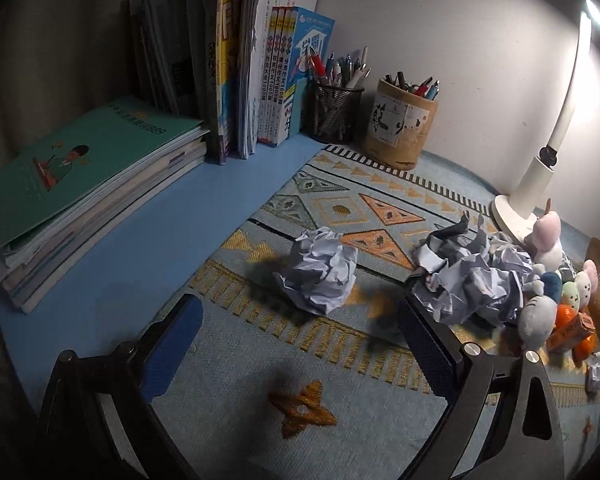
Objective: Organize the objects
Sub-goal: 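Move both tools back toward the paper balls on the rug, then grasp a paper ball with the left tool while the right tool grasps another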
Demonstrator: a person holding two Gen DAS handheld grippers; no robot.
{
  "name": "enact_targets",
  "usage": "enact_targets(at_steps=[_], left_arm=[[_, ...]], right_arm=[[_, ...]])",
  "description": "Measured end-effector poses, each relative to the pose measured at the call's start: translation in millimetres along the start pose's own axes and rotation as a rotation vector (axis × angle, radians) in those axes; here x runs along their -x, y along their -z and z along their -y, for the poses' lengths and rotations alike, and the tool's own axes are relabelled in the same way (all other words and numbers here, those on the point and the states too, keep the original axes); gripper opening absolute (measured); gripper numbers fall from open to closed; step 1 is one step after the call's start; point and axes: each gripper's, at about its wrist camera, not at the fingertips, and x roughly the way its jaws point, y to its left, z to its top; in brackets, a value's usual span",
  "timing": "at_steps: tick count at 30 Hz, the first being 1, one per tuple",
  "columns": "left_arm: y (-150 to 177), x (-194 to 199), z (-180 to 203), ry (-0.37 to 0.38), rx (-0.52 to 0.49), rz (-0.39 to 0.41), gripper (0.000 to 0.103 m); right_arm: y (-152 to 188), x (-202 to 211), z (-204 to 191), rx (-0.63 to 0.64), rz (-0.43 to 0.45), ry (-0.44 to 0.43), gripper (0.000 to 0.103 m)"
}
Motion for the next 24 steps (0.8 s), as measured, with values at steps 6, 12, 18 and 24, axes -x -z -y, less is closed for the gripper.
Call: enact_targets(at_steps=[6, 12, 18, 24], left_arm=[[-8, -22, 14, -0.003, -0.043, -0.014, 0.097], [-13, -38, 22, -0.004, -0.037, -0.051, 0.081], [-12, -38, 16, 0.008, -0.010, -0.050, 0.041], [0, 4, 21, 0.067, -0.009, 0.015, 0.040]], right_arm=[[-11, -11, 2, 0.007, -0.007, -0.017, 0.065], [-22, -29, -3, 0.025, -0.044, -0.018, 0.065], [-22, -43, -16, 0.067, -0.080, -0.029, 0.058], [-20, -36, -19, 0.092, -0.109, -0.168, 0.042]])
